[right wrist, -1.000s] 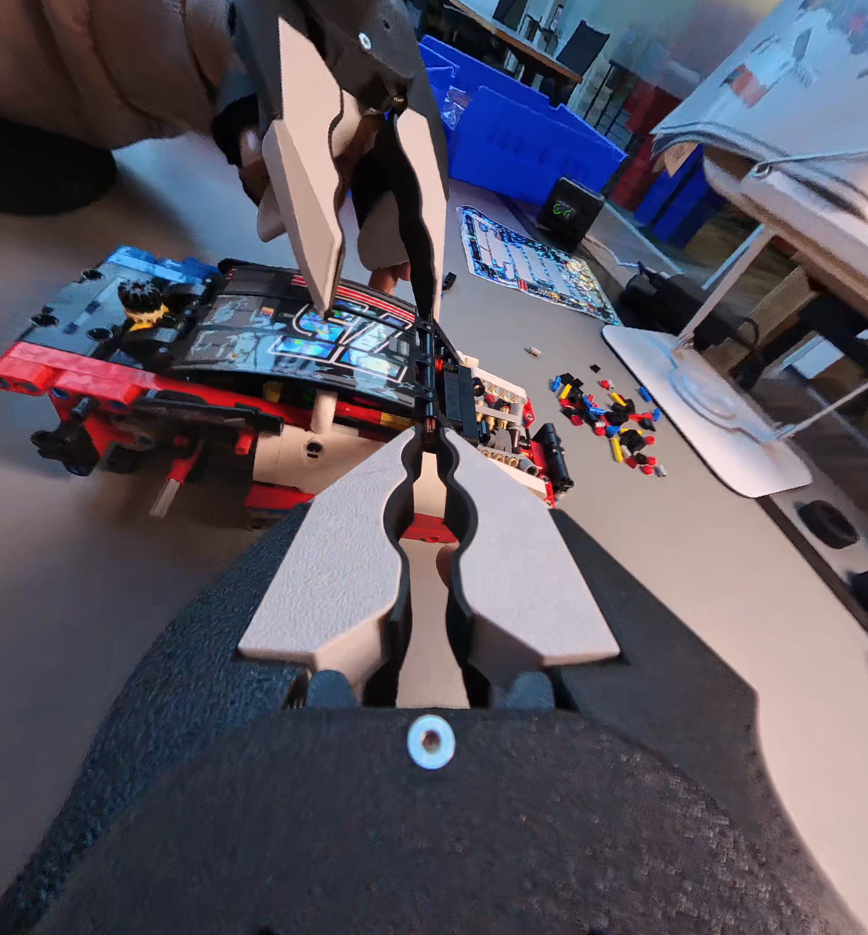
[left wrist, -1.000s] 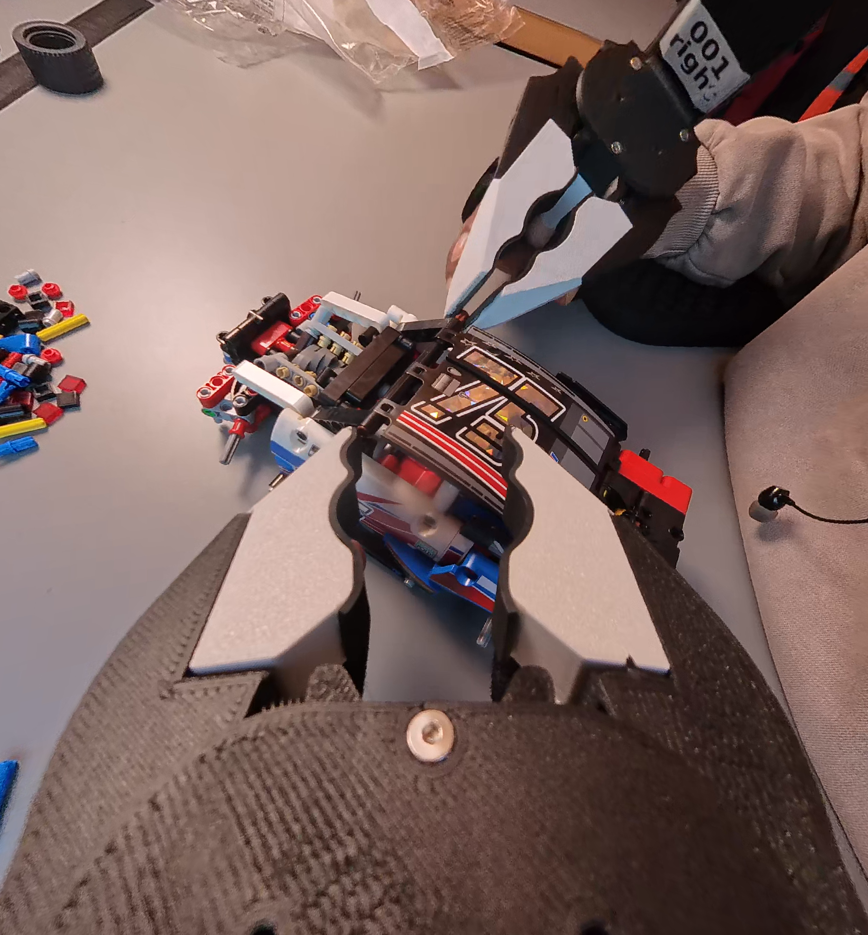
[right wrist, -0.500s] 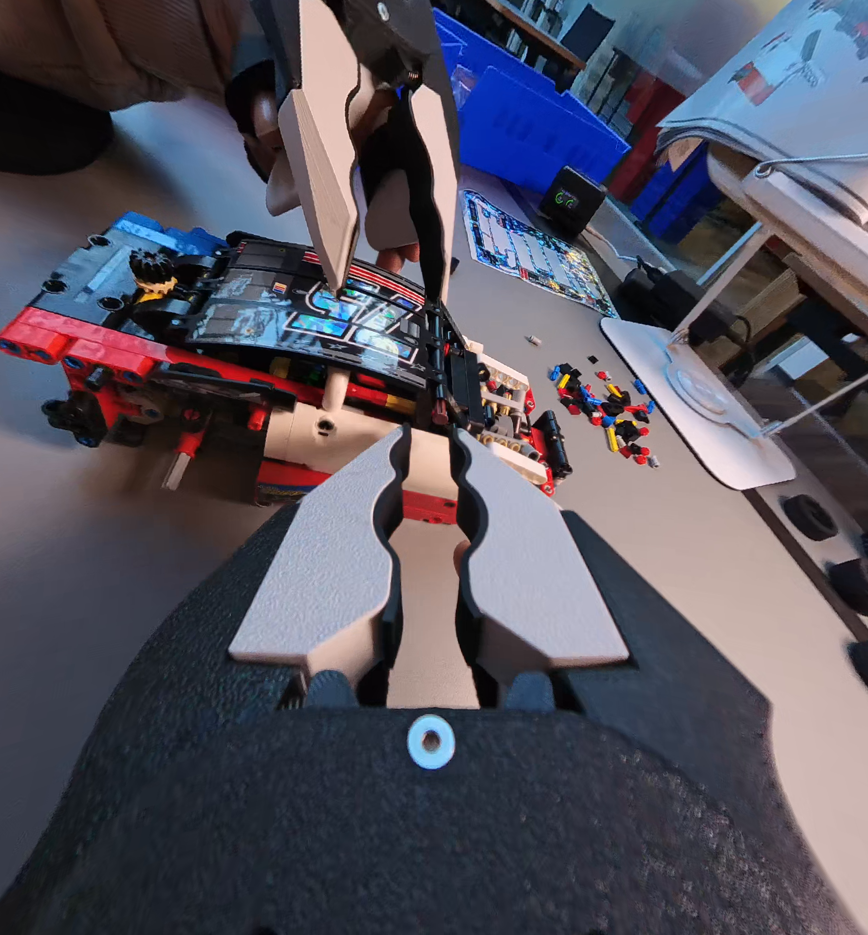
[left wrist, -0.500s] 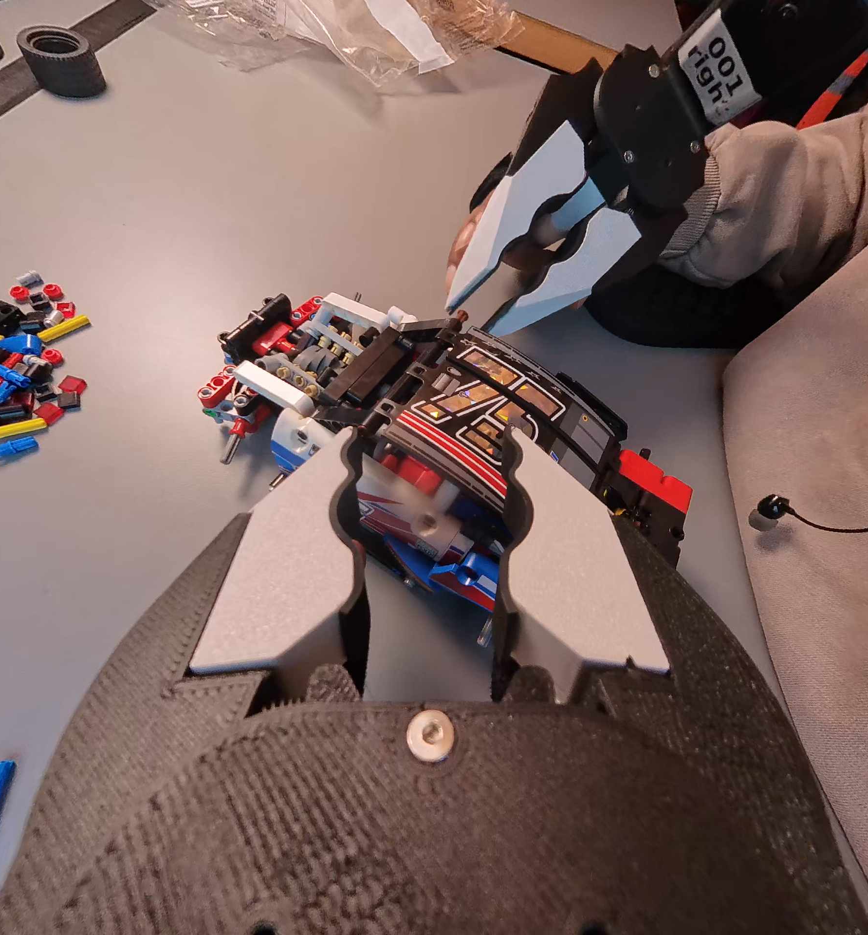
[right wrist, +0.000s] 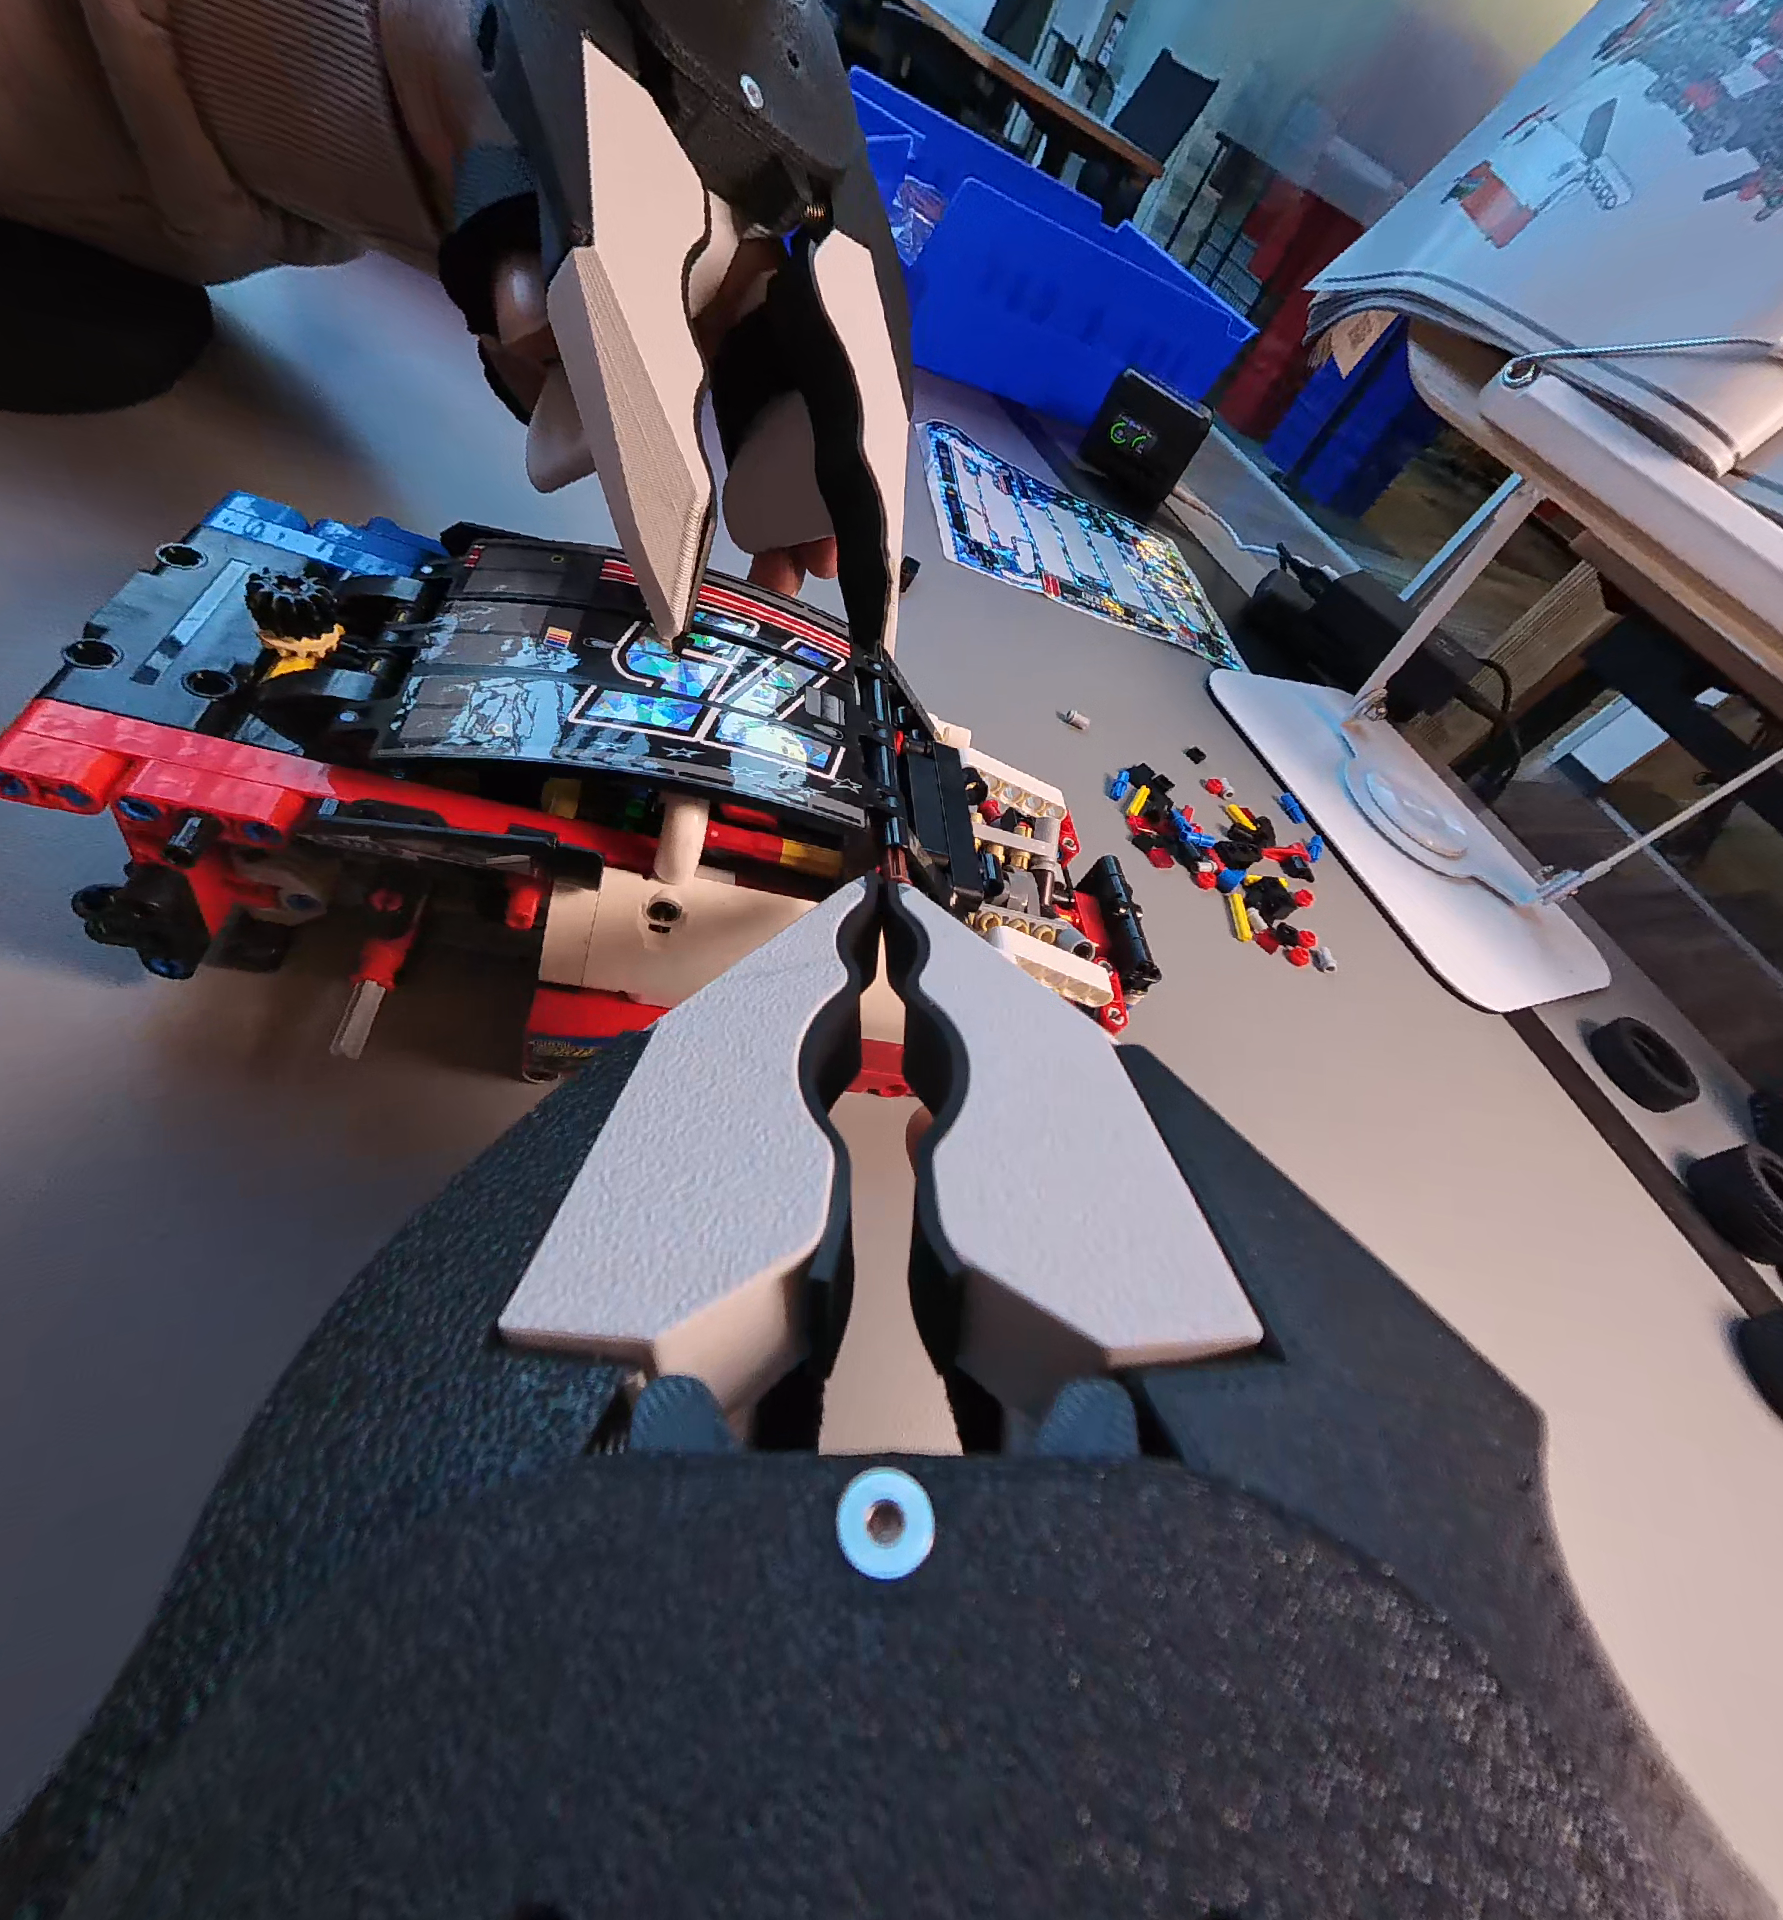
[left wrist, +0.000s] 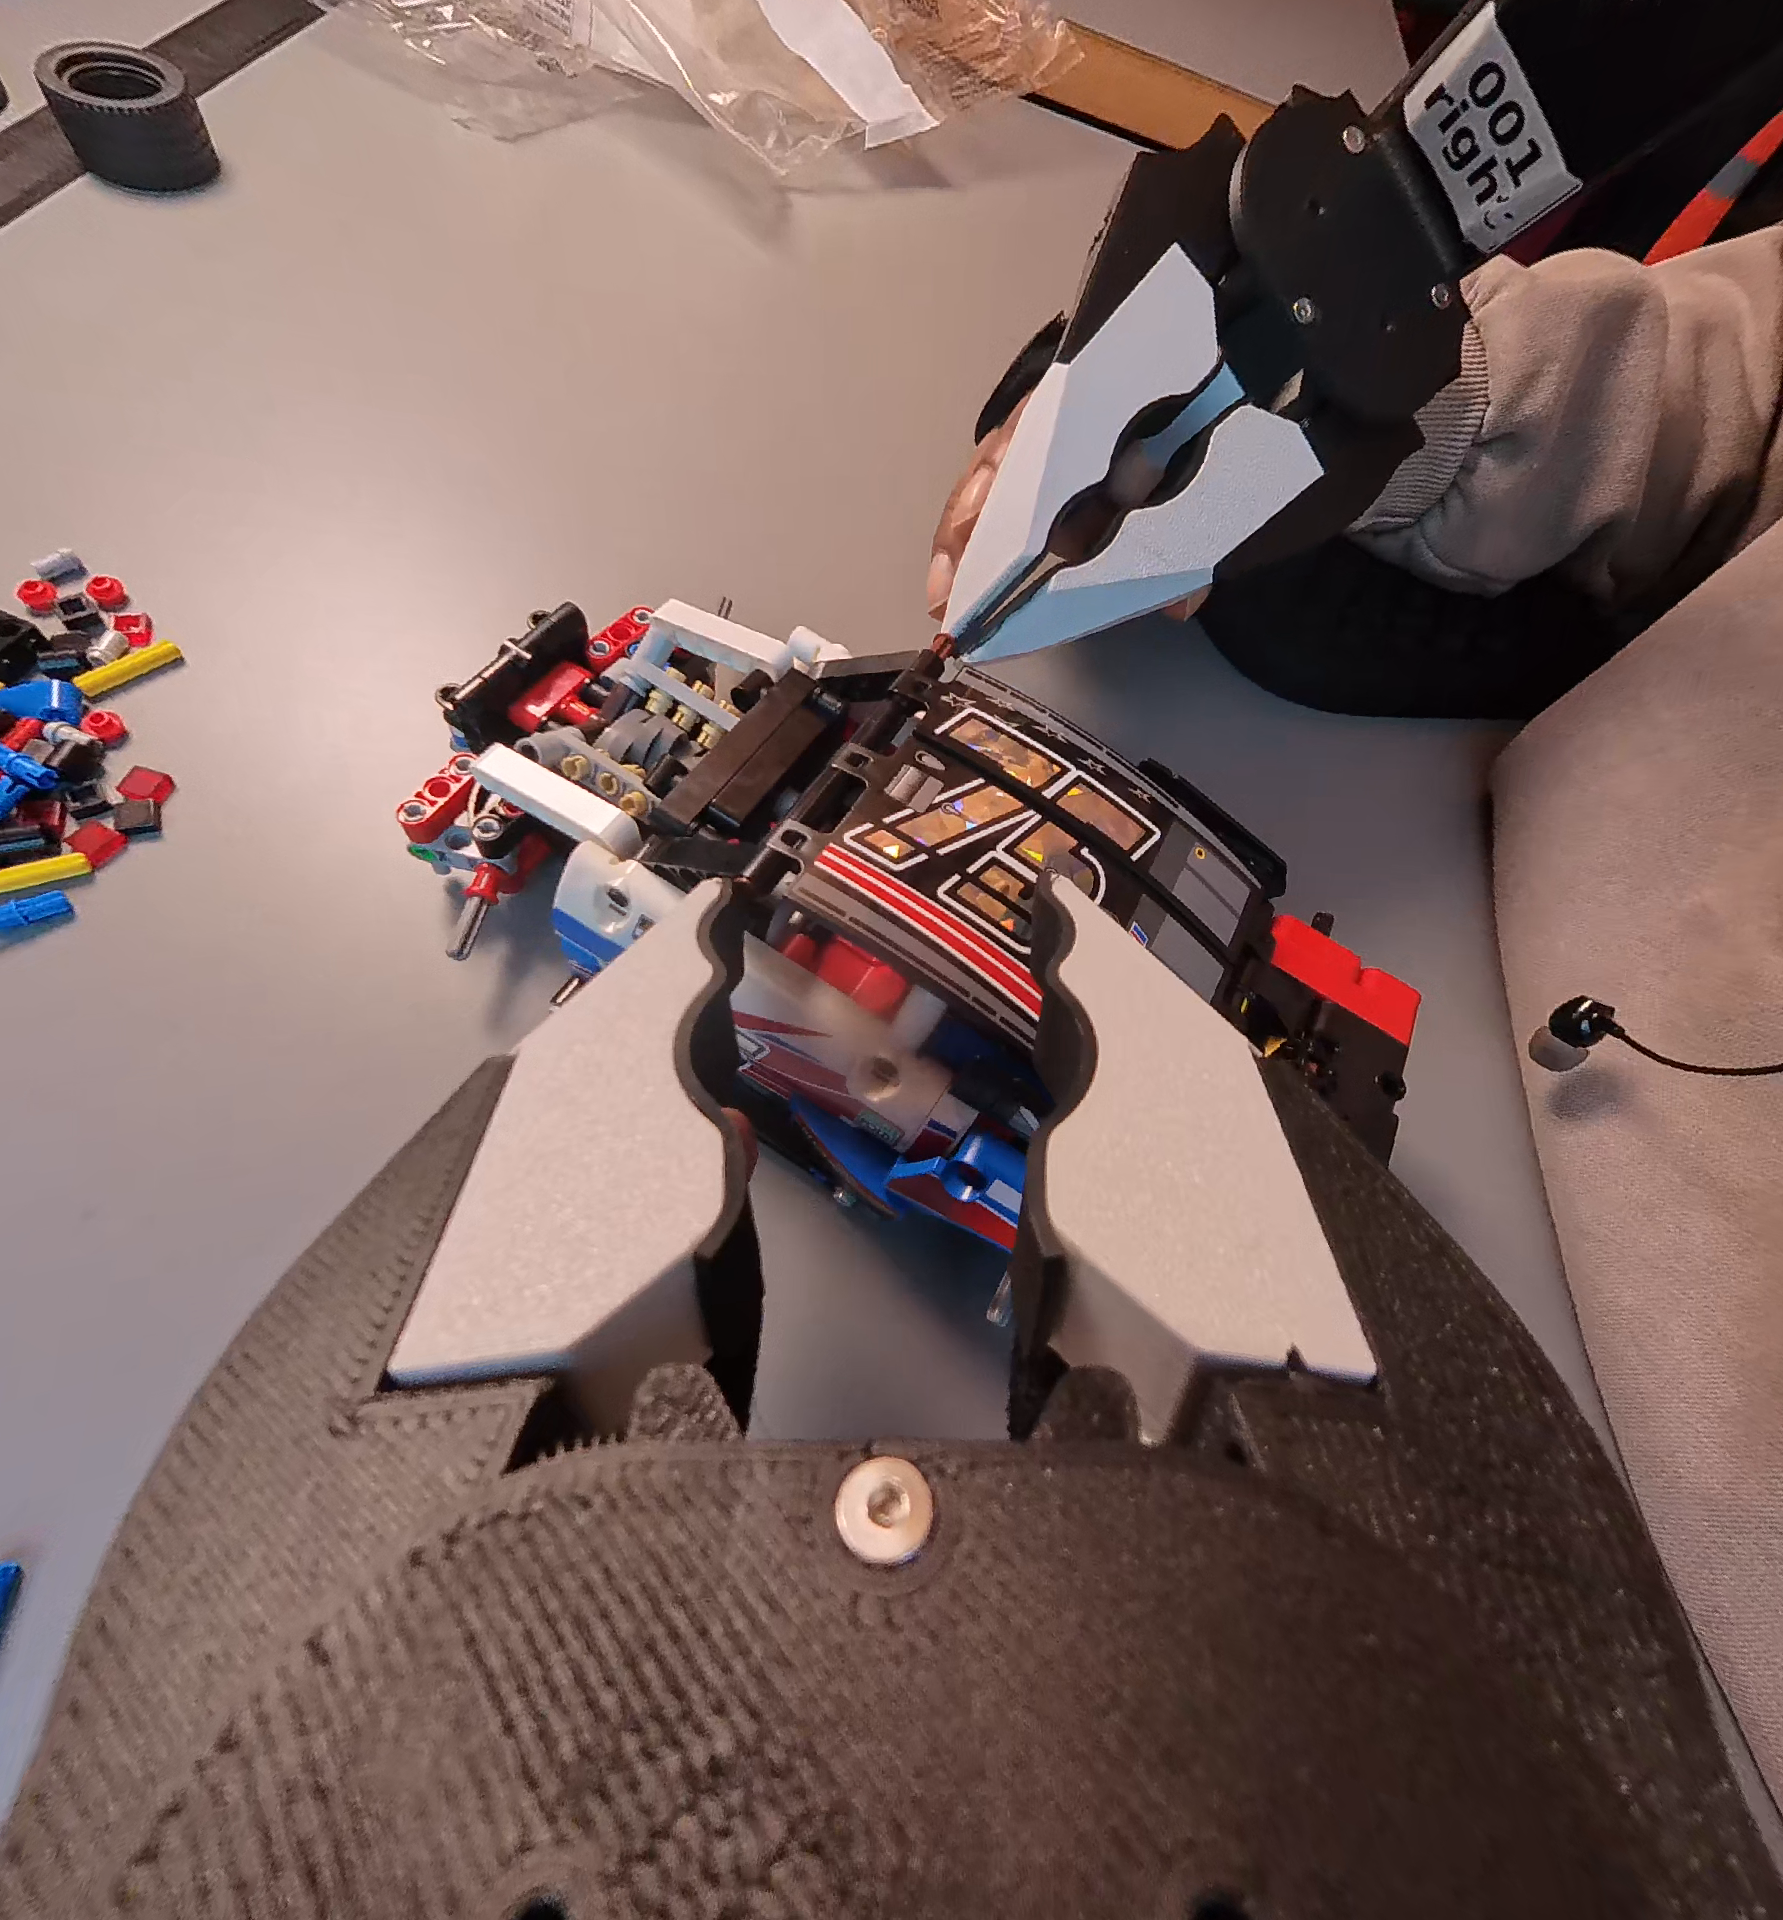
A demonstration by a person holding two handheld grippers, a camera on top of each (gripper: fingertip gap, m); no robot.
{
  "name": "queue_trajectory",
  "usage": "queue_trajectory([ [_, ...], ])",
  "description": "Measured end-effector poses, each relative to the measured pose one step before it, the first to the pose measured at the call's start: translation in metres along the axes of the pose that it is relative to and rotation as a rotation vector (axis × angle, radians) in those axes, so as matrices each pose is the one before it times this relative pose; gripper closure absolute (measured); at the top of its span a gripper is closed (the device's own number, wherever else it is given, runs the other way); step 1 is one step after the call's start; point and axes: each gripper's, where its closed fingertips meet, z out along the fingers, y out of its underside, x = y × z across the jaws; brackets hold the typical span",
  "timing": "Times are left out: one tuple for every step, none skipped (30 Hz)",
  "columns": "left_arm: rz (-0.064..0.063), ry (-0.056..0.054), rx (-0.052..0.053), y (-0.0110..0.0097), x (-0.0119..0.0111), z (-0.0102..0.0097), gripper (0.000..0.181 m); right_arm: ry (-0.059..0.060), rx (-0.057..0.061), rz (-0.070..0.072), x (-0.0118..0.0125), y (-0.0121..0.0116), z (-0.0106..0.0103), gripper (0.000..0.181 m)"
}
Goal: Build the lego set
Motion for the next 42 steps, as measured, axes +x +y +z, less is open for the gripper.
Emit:
queue_trajectory([
  [0.0, 0.0012, -0.0018, 0.00016, 0.00002, -0.00004, 0.127, 0.0006, 0.0029, -0.0065, -0.00004, -0.00056, 0.00019, 0.181],
  [0.0005, 0.001, -0.002, 0.00016, 0.00004, -0.00015, 0.127, 0.0009, 0.0015, -0.007, 0.00011, -0.00032, 0.0001, 0.181],
  [0.0009, 0.0002, -0.0012, 0.00014, 0.00002, -0.00001, 0.127, 0.0013, 0.0, -0.0093, 0.00004, 0.00001, 0.00026, 0.181],
  [0.0, 0.0003, -0.0004, 0.00008, -0.00001, -0.0001, 0.127, 0.0018, 0.0011, -0.0092, 0.00009, -0.00006, 0.00004, 0.181],
  [0.0002, 0.001, -0.0001, 0.0002, 0.00006, -0.00015, 0.127, 0.0033, 0.002, -0.0101, 0.00001, -0.0004, 0.00018, 0.181],
  [0.0002, 0.0008, -0.0006, 0.00011, 0.00004, -0.00011, 0.127, 0.0044, 0.0005, -0.0136, -0.00004, -0.00021, 0.0001, 0.181],
  [0.0007, 0.0003, -0.001, 0.00017, 0.00011, -0.00028, 0.127, 0.0069, 0.0014, -0.0195, 0.00006, -0.00035, 0.00009, 0.181],
  [0.0001, 0.001, -0.0011, 0.00021, 0.00001, -0.00022, 0.127, 0.0086, -0.0011, -0.0274, -0.00025, -0.00022, 0.00034, 0.181],
  [0.0002, 0.0014, -0.0009, 0.00026, 0.00008, -0.00033, 0.127, 0.0084, -0.0029, -0.0334, -0.00016, -0.00013, 0.00018, 0.181],
  [0.0017, 0.0006, -0.0012, 0.00018, 0.00014, -0.00022, 0.126, 0.0074, -0.0036, -0.0337, -0.00015, -0.00016, 0.0003, 0.181],
  [0.0018, 0.0003, -0.0015, 0.00017, 0.00006, -0.00037, 0.127, 0.0065, -0.0046, -0.0263, -0.00014, 0.00015, 0.00035, 0.181],
  [0.0013, 0.0011, -0.0012, 0.00024, 0.00008, -0.0002, 0.127, 0.0032, -0.0014, -0.0201, -0.00031, -0.00008, 0.00017, 0.181],
  [0.0001, 0.0015, -0.0008, 0.00014, 0.00014, -0.00013, 0.127, 0.0019, -0.0001, -0.0134, -0.00013, -0.00039, 0.00007, 0.181],
  [0.0006, 0.0003, -0.0008, 0.00007, 0.0001, -0.00015, 0.127, 0.0019, -0.001, -0.0164, -0.00017, -0.00008, -0.00003, 0.181],
  [0.0011, -0.0004, -0.0015, 0.0001, 0.00008, -0.00005, 0.127, 0.005, -0.0019, -0.0269, -0.00008, -0.00013, 0.00005, 0.181],
  [0.0006, -0.0009, -0.0015, 0.00009, -0.00005, -0.00025, 0.127, 0.0079, -0.0055, -0.0325, -0.00001, 0.0, 0.00027, 0.181],
  [0.0003, -0.0008, -0.0008, 0.00003, -0.00011, -0.00011, 0.127, 0.0045, -0.0051, -0.0212, -0.00006, 0.00001, 0.00023, 0.181],
  [0.0001, -0.0005, -0.0001, 0.0, 0.00016, -0.00007, 0.127, 0.002, -0.0003, -0.0064, 0.00002, 0.00005, 0.00004, 0.181],
  [0.0006, -0.0008, -0.0009, -0.00002, -0.00001, 0.00003, 0.127, -0.0018, 0.0024, 0.0143, 0.00002, 0.00023, 0.00003, 0.181],
  [0.0007, -0.0012, -0.0032, -0.00007, -0.00012, -0.00013, 0.127, -0.0081, 0.0064, 0.0436, 0.00002, 0.00014, 0.00003, 0.181],
  [-0.0013, -0.0021, -0.004, -0.00022, -0.00039, -0.00007, 0.127, -0.0184, 0.0098, 0.078, 0.00017, 0.00037, 0.0, 0.181],
  [0.0001, -0.0044, -0.0009, -0.00043, -0.00025, -0.0002, 0.128, -0.0315, 0.0114, 0.1005, -0.00008, 0.00055, -0.00019, 0.181],
  [0.0046, -0.0058, 0.0033, -0.00032, 0.00016, -0.00008, 0.128, -0.0387, 0.0098, 0.0941, -0.0005, 0.00008, -0.00071, 0.181],
  [0.0037, -0.0057, 0.0038, -0.00014, 0.00019, -0.0003, 0.128, -0.0292, 0.0014, 0.0716, 0.00029, 0.00022, -0.00048, 0.172],
  [0.003, -0.0037, 0.003, -0.00016, 0.00028, -0.00023, 0.128, -0.0203, -0.0022, 0.0481, 0.00025, 0.00044, -0.0003, 0.168],
  [0.004, -0.001, 0.0014, -0.00021, 0.00047, 0.00004, 0.128, -0.0127, 0.0038, 0.0281, -0.0002, 0.00015, 0.00012, 0.169],
  [0.0027, 0.0013, -0.0002, -0.00012, 0.0006, 0.00023, 0.129, -0.0019, 0.0072, 0.0156, 0.00014, -0.00042, 0.00052, 0.171],
  [0.0001, 0.0034, 0.0004, -0.00025, 0.00066, 0.0006, 0.129, -0.0027, 0.0045, 0.0101, -0.00022, -0.00077, 0.00071, 0.175],
  [0.0, 0.004, 0.0014, -0.00011, 0.00081, 0.00062, 0.129, -0.0048, -0.0024, 0.006, -0.00082, -0.00026, 0.00089, 0.179],
  [-0.0001, 0.0025, 0.001, -0.00024, 0.0005, 0.00046, 0.129, -0.0029, -0.0025, -0.0004, -0.00038, 0.00002, 0.00056, 0.179],
  [-0.0006, 0.0006, 0.0007, -0.00001, 0.00011, 0.0001, 0.129, -0.0019, -0.0004, -0.0027, -0.00007, 0.00006, -0.00003, 0.179],
  [-0.0012, 0.0007, 0.0008, -0.00001, -0.00003, 0.00001, 0.129, 0.0002, -0.0008, -0.0051, 0.0, 0.00002, -0.00004, 0.179],
  [-0.0013, 0.0011, 0.0017, 0.00007, -0.00007, 0.0001, 0.129, 0.0059, 0.0001, -0.0207, -0.00008, -0.00011, -0.00008, 0.179],
  [-0.0027, 0.0021, 0.0023, 0.0, -0.00002, 0.00004, 0.129, 0.013, 0.0002, -0.0387, 0.00004, 0.00012, 0.00013, 0.179],
  [-0.0046, 0.0029, 0.0025, 0.00019, -0.00007, -0.00003, 0.129, 0.0176, -0.0002, -0.0476, 0.00012, 0.00004, 0.00006, 0.179],
  [-0.0061, 0.0033, 0.0023, 0.0002, -0.00005, -0.00007, 0.129, 0.0194, -0.0028, -0.0509, 0.00007, 0.00013, 0.00014, 0.179],
  [-0.0073, 0.0037, 0.0023, 0.00025, 0.00012, 0.00004, 0.129, 0.0178, -0.002, -0.0452, 0.00012, -0.00007, -0.00002, 0.179],
  [-0.0091, 0.0056, 0.0008, 0.00048, 0.00024, 0.00016, 0.13, 0.0156, 0.001, -0.0369, 0.00004, -0.00001, -0.0001, 0.179],
  [-0.0132, 0.0075, 0.0009, 0.00053, 0.00026, 0.0002, 0.13, 0.0155, 0.0019, -0.0372, 0.00012, -0.00004, -0.00014, 0.179],
  [-0.0083, 0.0042, 0.0049, -0.00007, -0.0001, 0.00011, 0.13, 0.0142, 0.0018, -0.0359, 0.00012, -0.00006, -0.00011, 0.179],
  [0.002, 0.0, 0.0032, -0.00006, -0.00013, -0.00003, 0.13, 0.0135, 0.0001, -0.0344, 0.00017, -0.00006, 0.00009, 0.179],
  [0.0015, -0.0014, -0.0002, 0.00001, -0.00007, -0.00007, 0.13, 0.0089, -0.0011, -0.0223, 0.00005, -0.00009, 0.00015, 0.179],
])
